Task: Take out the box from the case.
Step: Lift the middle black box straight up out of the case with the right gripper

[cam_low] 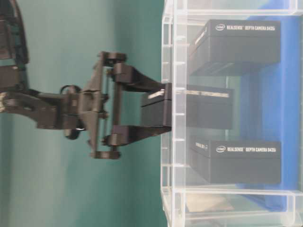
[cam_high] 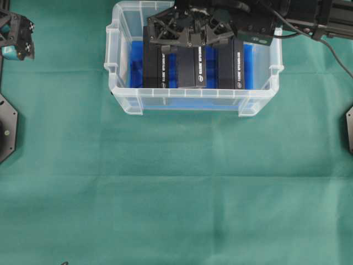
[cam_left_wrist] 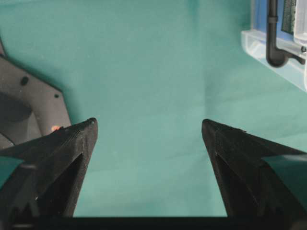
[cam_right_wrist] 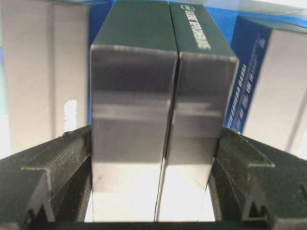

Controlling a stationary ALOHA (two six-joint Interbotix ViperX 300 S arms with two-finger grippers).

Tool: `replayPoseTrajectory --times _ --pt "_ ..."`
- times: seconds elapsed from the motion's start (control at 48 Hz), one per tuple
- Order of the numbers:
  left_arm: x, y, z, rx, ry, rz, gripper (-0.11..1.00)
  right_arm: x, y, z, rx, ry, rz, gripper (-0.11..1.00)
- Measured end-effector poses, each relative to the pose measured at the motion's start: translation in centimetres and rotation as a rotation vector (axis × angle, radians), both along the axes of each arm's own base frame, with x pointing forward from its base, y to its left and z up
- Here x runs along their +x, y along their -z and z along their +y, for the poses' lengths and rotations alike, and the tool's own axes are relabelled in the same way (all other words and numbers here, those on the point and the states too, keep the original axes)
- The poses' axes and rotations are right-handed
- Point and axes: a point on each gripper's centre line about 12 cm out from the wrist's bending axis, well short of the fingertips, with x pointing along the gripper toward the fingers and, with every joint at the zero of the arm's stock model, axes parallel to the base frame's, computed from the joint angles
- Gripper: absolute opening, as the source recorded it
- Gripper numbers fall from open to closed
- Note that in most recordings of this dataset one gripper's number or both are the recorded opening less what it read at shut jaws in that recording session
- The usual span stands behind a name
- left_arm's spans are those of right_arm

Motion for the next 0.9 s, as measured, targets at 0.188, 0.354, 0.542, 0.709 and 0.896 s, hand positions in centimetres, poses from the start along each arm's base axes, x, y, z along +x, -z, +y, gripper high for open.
replayPoseTrajectory --times 0.188,0.354,0.542,0.709,0.896 --pt "0.0 0.0 0.0 0.001 0.0 -0.001 0.9 -0.2 -3.4 0.5 0.0 -0.02 0.016 0.67" --pt "0.0 0.0 0.0 -0.001 0.0 -0.002 0.9 -0.6 -5.7 0.6 -0.006 -0.018 0.022 0.67" --pt "-0.1 0.0 0.0 0.0 -0.002 0.0 0.9 -1.0 -7.3 0.8 -0.014 -0.011 0.033 0.67" --pt "0.0 0.0 0.0 0.001 -0.002 -0.001 0.9 -1.3 -8.2 1.2 -0.012 -0.012 0.043 0.67" --pt "-0.1 0.0 0.0 -0.001 -0.001 -0.002 0.9 -1.2 -8.9 1.4 -0.02 -0.013 0.028 0.67"
